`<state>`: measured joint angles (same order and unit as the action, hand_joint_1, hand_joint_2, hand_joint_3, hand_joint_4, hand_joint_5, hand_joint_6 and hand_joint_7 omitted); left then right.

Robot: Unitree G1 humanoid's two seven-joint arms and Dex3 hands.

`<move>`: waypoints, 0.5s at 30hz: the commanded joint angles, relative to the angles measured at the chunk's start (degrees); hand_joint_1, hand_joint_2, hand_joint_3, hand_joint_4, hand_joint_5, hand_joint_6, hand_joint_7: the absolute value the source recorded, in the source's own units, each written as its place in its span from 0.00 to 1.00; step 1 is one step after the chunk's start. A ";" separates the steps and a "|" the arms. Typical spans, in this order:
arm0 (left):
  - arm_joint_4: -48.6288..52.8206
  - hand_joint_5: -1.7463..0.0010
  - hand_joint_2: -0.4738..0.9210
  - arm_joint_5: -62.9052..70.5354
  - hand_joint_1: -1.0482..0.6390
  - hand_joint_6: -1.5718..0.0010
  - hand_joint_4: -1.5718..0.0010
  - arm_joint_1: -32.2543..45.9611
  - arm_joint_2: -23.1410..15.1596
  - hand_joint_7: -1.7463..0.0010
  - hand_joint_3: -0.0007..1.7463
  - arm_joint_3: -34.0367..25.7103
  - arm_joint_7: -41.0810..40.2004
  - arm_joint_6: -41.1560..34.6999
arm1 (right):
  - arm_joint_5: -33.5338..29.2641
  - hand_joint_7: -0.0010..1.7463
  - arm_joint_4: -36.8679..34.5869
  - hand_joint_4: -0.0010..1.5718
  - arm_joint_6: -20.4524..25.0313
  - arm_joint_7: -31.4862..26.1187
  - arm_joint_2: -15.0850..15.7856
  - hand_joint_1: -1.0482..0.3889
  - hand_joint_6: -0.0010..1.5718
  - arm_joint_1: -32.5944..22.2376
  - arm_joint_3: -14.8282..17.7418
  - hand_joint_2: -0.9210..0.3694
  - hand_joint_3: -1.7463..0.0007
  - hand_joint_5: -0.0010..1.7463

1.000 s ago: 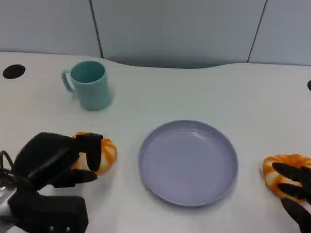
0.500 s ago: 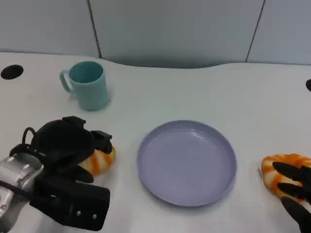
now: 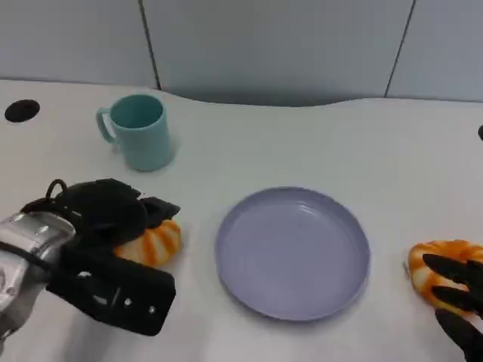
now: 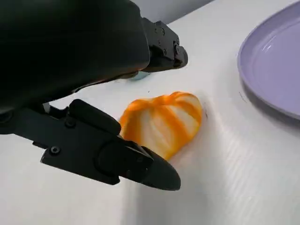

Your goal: Grasp the bread from the table and place it into the plate.

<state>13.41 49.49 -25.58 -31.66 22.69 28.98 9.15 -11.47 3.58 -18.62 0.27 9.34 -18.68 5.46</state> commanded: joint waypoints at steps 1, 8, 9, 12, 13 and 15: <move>7.89 1.00 0.89 2.78 0.21 1.00 1.00 -5.11 2.01 1.00 0.00 3.87 -1.44 -1.68 | 0.47 0.00 0.71 0.60 -1.31 -0.42 0.52 0.45 0.51 -0.41 0.35 0.00 0.80 0.01; 26.84 0.99 1.00 11.12 0.13 0.99 0.98 -11.92 7.06 1.00 0.07 12.47 -15.22 -3.57 | 0.51 0.00 0.84 0.60 -1.86 -0.57 0.44 0.45 0.50 -0.73 0.19 0.00 0.80 0.01; 29.40 0.99 1.00 11.54 0.14 0.98 0.98 -12.61 7.67 0.99 0.07 13.39 -16.82 -3.59 | 0.54 0.00 0.66 0.60 -2.27 -0.54 0.57 0.45 0.50 -0.73 0.22 0.00 0.79 0.01; 35.82 0.99 1.00 12.37 0.14 0.98 0.99 -14.45 9.27 0.99 0.10 15.85 -20.37 -3.84 | 0.79 0.00 1.02 0.59 -2.15 -0.36 0.64 0.46 0.50 -0.97 0.36 0.00 0.79 0.00; 37.49 0.99 1.00 12.38 0.15 0.98 0.99 -15.05 9.76 0.99 0.10 16.55 -20.91 -4.03 | 0.80 0.00 1.13 0.59 -2.13 -0.33 0.66 0.46 0.50 -1.02 0.38 0.00 0.79 0.00; 40.91 0.99 1.00 11.89 0.14 0.98 0.99 -16.28 10.84 0.99 0.11 17.42 -21.41 -4.35 | 0.89 0.00 1.19 0.59 -2.26 -0.28 0.74 0.46 0.50 -1.11 0.47 0.00 0.79 0.00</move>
<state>50.03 61.18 -40.95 -21.88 38.63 8.66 5.53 -11.43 4.15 -20.24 -0.02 9.45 -19.41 5.42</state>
